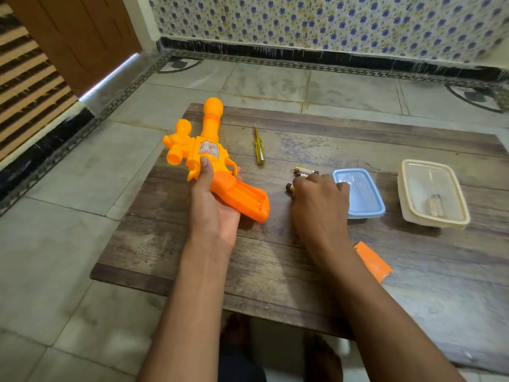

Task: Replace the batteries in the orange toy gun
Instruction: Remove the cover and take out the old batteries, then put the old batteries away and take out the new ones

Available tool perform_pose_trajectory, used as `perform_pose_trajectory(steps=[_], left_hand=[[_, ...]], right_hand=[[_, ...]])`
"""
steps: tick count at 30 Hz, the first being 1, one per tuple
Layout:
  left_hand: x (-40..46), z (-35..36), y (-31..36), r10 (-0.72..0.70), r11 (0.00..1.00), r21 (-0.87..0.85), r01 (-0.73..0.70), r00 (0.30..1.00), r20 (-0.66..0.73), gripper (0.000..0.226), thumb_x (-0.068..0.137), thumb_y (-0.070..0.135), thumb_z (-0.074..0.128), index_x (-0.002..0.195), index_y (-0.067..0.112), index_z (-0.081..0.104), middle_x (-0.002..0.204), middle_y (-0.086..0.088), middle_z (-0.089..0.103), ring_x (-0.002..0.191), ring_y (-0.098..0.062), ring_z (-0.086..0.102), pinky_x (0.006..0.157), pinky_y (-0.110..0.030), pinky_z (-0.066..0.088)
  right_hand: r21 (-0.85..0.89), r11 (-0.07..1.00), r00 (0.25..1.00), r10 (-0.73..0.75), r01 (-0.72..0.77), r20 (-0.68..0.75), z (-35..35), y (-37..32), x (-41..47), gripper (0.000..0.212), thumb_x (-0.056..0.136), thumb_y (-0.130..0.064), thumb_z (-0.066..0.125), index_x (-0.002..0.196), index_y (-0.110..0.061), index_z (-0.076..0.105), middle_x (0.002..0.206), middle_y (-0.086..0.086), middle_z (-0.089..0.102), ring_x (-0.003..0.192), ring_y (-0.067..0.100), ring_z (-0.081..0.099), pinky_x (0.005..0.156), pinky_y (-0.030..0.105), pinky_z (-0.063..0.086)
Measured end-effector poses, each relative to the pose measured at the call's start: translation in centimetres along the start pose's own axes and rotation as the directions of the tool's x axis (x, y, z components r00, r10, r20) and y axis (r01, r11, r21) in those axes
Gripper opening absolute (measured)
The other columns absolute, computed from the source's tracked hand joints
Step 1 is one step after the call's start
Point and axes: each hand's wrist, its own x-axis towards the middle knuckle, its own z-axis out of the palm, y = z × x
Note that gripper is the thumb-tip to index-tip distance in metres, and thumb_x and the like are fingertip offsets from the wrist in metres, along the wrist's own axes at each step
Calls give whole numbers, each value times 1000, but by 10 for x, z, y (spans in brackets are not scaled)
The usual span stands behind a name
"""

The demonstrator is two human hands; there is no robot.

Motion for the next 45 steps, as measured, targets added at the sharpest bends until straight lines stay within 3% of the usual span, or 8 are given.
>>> perform_pose_trajectory(steps=[8,10,22,27,32,40,42,45], left_hand=[[1,0,-4,56,995,85,-51,996,-63,29,107,33,51,125,13,61,92,-7,73,72,-18,73,68,-33,61],[2,0,-6,71,990,127,-57,991,-113,33,108,32,50,131,11,58,99,-9,72,65,-16,74,68,-36,60],[4,1,-10,-18,976,211,51,988,-153,42,110,38,44,138,8,51,95,-13,71,73,-30,72,76,-48,61],[2,0,-13,-1,942,331,61,984,-178,40,107,39,52,135,10,54,115,-15,72,88,-29,73,84,-52,61],[-10,-8,-11,189,762,647,-26,965,-184,22,72,41,70,82,22,65,87,2,73,89,-25,71,89,-59,60],[-40,-34,-10,416,531,840,-113,898,-142,27,63,35,77,81,28,57,74,5,73,81,-24,76,86,-46,62],[-50,-29,-7,536,353,916,-192,843,-30,26,76,24,79,93,23,59,81,2,70,80,-20,71,88,-43,58],[-60,-8,-13,613,147,843,-517,717,332,17,86,5,72,99,15,66,89,-5,66,69,-8,61,73,-36,57]], right_hand=[[-105,994,1000,16,-17,-17,5,1,6,8,74,6,69,75,-1,70,80,17,62,80,39,59,70,39,26],[-111,994,999,20,-24,-34,6,2,7,7,75,6,72,75,-1,71,79,18,62,78,39,60,70,39,26],[-76,997,995,23,-31,-96,9,6,9,11,70,4,80,75,-2,72,74,17,60,73,39,60,66,35,27],[-23,1000,992,15,-19,-127,10,9,8,13,71,5,77,81,-2,73,78,18,61,76,40,60,67,35,28],[95,995,989,31,-17,-145,5,7,8,22,64,13,73,82,0,71,82,18,61,76,40,58,64,37,40],[377,926,993,41,4,-112,-11,15,-5,8,82,-8,76,89,-6,76,92,13,64,89,38,62,76,47,52],[450,893,989,51,16,-138,-21,17,-5,8,82,-7,75,90,-6,77,92,13,66,88,37,64,76,47,53],[519,855,970,139,-16,-199,-46,33,-12,14,84,-2,72,93,-8,79,95,10,69,89,31,66,78,42,53]])
